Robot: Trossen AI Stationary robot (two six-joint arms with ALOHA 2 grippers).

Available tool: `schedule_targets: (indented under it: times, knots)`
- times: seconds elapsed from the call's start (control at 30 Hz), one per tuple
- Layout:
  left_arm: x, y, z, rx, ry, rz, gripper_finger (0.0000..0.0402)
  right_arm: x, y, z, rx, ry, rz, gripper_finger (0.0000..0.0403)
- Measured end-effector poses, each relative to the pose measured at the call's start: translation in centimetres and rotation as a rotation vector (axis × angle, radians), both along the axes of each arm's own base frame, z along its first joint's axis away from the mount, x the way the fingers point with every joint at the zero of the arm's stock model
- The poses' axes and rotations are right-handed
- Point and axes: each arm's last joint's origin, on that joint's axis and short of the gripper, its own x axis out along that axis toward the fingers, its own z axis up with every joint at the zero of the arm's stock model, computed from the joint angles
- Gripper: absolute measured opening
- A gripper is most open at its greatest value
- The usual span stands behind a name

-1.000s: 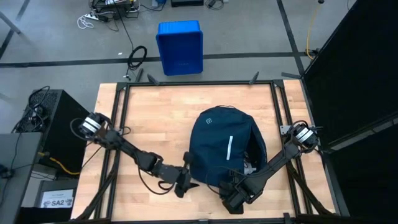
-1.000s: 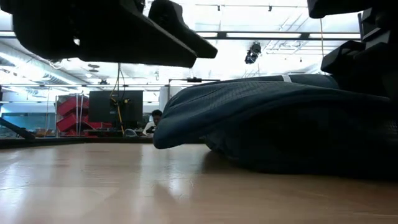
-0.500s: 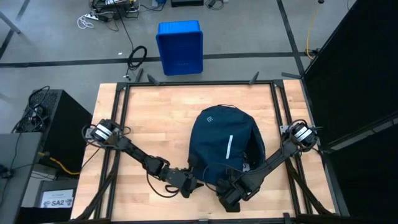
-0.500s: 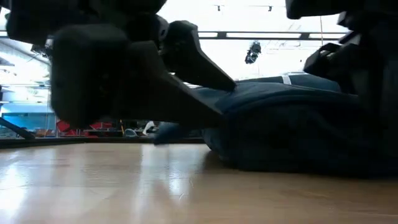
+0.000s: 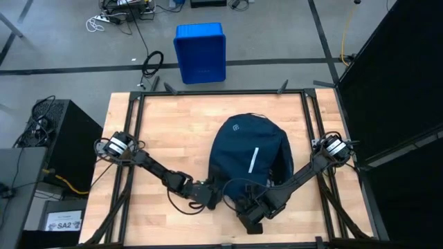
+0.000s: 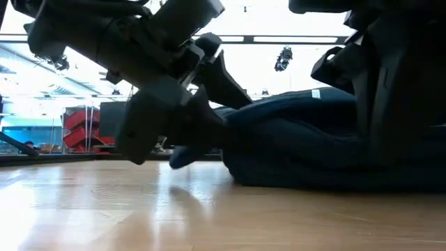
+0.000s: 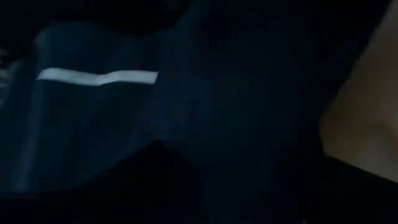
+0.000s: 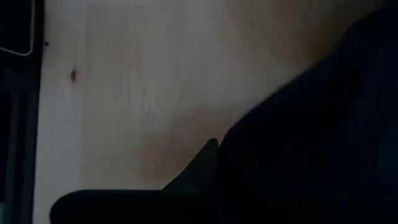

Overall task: Unpack backpack
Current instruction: Open the dark blue backpack

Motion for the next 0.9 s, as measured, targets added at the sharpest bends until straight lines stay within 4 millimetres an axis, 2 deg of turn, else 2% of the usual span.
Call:
schedule_targets:
  times: [0.3,0.4,0.53,0.73,0.9]
  knots:
    - [-0.4,0.4,1.5,0.037,-0.005,0.033,0.0022,-0.8,1.0,0.0,0.018,0.014,0.02,0.0]
    - [-1.1,0.8,2.9,0.058,0.001,0.08,0.0006,-0.9,1.1,0.0,0.024,0.017,0.007,0.0]
    - [-3.1,2.2,6.3,0.1,-0.008,0.231,0.0001,-1.3,1.5,-0.1,0.02,0.022,0.014,0.0]
    - [-7.4,4.7,11.9,-0.022,-0.065,0.361,0.0,-1.8,2.1,-0.1,0.003,0.013,0.034,0.0]
    - [-11.3,5.9,15.2,-0.071,-0.148,0.446,0.0,-1.8,2.1,0.0,-0.024,-0.004,0.043,0.0]
